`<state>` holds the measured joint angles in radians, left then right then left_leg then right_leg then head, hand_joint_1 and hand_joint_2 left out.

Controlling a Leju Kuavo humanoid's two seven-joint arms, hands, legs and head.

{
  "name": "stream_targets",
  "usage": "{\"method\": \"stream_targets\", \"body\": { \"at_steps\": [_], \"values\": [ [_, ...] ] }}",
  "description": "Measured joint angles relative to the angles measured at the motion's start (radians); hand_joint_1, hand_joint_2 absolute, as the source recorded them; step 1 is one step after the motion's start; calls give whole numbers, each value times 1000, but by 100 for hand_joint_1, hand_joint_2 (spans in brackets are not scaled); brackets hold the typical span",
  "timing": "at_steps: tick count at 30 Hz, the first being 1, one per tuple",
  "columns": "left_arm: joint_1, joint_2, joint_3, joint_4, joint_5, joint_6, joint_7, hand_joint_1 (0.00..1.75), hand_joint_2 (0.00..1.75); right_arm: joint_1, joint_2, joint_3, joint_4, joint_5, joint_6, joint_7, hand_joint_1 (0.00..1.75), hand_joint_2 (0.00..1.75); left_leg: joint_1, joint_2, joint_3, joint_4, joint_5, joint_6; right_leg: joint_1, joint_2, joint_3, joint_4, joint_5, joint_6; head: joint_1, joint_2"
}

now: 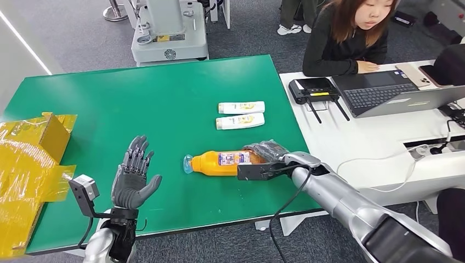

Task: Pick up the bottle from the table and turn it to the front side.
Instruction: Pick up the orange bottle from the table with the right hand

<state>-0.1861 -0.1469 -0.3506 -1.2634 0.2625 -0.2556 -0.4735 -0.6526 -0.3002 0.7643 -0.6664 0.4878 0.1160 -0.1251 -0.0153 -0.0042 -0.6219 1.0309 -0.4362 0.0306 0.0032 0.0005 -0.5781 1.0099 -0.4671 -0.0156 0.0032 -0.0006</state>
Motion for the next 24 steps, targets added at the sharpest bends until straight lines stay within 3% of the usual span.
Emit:
{"method": "stream_targets", "body": {
  "at_steps": [6, 11, 24],
  "values": [
    [15, 0, 4, 0, -13, 21, -3, 0, 175, 135, -40, -90, -154, -151, -107, -80, 175, 175, 0, -4, -2, 0, 0, 0, 0, -3, -1, 0, -1, 0, 0, 0],
    [22, 3, 9, 0, -16, 32, -9, 0, 175, 266, -62, -184, -306, -201, -152, -103, 175, 175, 0, -5, -3, 0, 0, 0, 0, -4, -2, 0, -2, 0, 0, 0],
    [13, 7, 9, 0, 0, 76, -20, 0, 175, 556, -32, -305, -558, -208, -295, -162, 175, 175, 0, -5, -3, 0, 0, 0, 0, -4, -2, 0, -2, 0, 0, 0]
  ]
}}
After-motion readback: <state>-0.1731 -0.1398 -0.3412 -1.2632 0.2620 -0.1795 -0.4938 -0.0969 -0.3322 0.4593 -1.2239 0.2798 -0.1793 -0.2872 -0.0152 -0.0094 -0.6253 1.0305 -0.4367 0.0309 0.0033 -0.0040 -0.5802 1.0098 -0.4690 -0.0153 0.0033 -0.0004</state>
